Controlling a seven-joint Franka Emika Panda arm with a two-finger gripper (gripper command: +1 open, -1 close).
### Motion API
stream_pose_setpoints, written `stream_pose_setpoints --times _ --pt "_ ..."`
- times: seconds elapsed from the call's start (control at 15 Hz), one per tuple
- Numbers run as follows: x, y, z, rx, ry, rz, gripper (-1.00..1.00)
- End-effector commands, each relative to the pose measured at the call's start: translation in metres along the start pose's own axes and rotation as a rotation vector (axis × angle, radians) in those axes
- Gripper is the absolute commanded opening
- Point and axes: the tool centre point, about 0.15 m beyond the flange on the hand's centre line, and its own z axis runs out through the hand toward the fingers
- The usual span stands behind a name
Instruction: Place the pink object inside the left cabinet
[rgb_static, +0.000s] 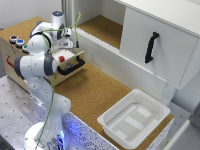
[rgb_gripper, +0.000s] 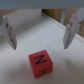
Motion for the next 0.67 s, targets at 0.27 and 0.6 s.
stream_pose_setpoints --times 0.27,0.6 --pt "-0.007 0.019 0.040 0.058 -0.060 -0.131 -1.00" --pt "-0.014 -0.005 0.031 -0.009 -0.068 -0.169 -1.00"
